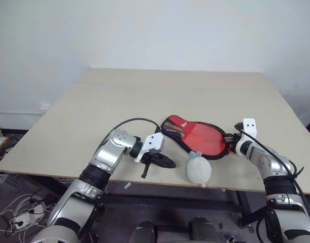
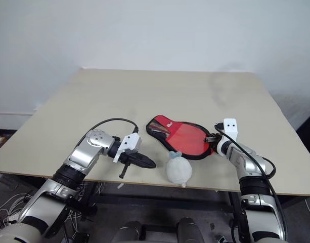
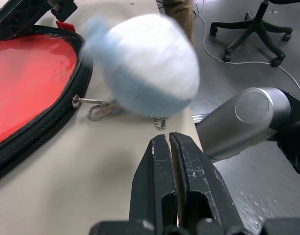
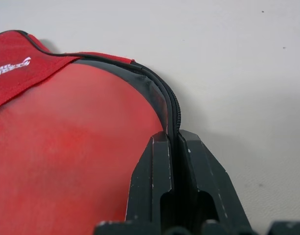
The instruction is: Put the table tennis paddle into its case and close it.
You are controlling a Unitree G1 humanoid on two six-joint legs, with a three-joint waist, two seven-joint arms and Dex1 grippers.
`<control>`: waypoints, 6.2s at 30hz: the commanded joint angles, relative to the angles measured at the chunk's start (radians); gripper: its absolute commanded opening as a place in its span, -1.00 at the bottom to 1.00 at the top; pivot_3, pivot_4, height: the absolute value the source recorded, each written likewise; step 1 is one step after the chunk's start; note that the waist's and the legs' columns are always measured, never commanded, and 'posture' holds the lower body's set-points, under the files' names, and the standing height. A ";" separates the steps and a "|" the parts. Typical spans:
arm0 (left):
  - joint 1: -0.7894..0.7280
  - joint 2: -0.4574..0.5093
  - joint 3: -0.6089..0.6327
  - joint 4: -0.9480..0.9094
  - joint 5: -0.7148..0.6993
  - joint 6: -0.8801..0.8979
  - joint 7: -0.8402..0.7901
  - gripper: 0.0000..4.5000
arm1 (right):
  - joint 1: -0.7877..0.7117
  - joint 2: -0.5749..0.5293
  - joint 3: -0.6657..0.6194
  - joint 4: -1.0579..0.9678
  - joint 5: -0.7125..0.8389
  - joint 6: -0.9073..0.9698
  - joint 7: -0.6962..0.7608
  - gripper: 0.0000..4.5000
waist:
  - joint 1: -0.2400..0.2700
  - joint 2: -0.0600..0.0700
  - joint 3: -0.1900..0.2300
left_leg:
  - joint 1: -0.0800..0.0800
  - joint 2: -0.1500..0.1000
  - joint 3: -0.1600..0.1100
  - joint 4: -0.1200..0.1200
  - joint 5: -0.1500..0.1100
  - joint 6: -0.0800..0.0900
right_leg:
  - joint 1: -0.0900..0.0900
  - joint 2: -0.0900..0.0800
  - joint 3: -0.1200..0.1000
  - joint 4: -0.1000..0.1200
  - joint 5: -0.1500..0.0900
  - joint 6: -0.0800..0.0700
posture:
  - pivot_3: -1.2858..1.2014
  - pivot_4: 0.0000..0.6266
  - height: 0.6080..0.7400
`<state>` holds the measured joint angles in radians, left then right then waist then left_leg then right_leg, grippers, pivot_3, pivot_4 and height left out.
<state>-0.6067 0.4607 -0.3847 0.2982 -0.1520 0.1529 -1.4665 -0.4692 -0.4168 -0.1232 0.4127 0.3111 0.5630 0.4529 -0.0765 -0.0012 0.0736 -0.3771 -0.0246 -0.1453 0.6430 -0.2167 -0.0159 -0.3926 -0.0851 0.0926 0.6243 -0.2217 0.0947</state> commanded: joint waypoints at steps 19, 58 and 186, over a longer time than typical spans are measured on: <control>-0.034 -0.036 0.063 -0.015 -0.052 0.049 0.052 -1.00 | 0.026 -0.028 -0.021 -0.119 -0.038 -0.164 0.050 0.42 | 0.001 0.000 0.000 | 0.000 -0.001 -0.001 -0.007 0.000 0.000 | -0.001 0.000 0.001 -0.001 0.000 -0.001 | 0.03 -1.00 1.00; -0.127 -0.095 0.033 -0.027 -0.155 0.268 -0.019 0.13 | 0.116 -0.044 0.112 -0.205 -0.051 0.005 0.194 -1.00 | 0.001 -0.001 0.000 | 0.001 -0.002 -0.001 -0.004 0.000 0.000 | 0.001 0.000 0.001 0.000 0.000 -0.001 | 0.03 -1.00 1.00; -0.396 -0.007 0.272 0.953 0.232 -0.169 0.943 -0.98 | 0.139 -0.006 0.188 -0.183 -0.138 -0.082 0.200 -1.00 | -0.025 -0.010 -0.003 | 0.006 0.000 -0.002 -0.004 0.000 0.000 | 0.003 0.001 0.000 0.002 0.002 0.003 | 0.03 -1.00 1.00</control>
<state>-0.9599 0.4280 -0.1363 1.2438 0.0564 -0.0054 -0.6151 -0.3411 -0.4257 0.0400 0.2150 0.1900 0.4642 0.6471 -0.1014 -0.0115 0.0707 -0.3711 -0.0247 -0.1475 0.6394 -0.2166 -0.0160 -0.3894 -0.0839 0.0923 0.6264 -0.2193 0.0974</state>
